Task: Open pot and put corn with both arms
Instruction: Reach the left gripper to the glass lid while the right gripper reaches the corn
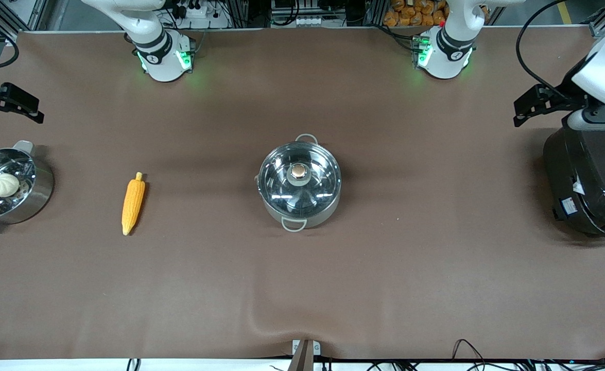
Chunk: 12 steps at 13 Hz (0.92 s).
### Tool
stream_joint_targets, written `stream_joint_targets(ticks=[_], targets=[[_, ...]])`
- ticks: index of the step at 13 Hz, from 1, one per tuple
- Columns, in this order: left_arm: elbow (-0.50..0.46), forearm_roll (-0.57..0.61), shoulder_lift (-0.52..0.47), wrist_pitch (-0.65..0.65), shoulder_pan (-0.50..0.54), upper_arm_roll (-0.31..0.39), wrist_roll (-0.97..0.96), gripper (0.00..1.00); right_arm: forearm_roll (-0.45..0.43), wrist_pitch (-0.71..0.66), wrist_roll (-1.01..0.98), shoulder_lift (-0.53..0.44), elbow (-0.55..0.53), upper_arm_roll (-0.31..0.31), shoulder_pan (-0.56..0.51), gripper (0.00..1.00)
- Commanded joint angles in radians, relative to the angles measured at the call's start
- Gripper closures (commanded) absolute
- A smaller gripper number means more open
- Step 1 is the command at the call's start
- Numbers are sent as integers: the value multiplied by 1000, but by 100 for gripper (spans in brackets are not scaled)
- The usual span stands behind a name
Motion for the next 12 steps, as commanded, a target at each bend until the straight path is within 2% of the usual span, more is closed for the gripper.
stream_joint_targets(ticks=[1, 4, 7, 10, 12], targets=[[-2, -9, -19, 2, 0, 1, 5, 0, -12, -18, 8, 14, 24, 6, -7, 0], [47, -12, 18, -2, -1, 0, 5, 0, -20, -18, 3, 26, 24, 6, -7, 0], [124, -99, 140, 39, -43, -19, -14, 0, -7, -15, 0, 79, 14, 4, -13, 0], [211, -100, 275, 103, -173, -33, -236, 0, 2, 70, 1, 180, -20, 4, -15, 0], [285, -92, 372, 122, -269, -28, -389, 0, 17, 171, 0, 193, -95, 6, 0, 0]])
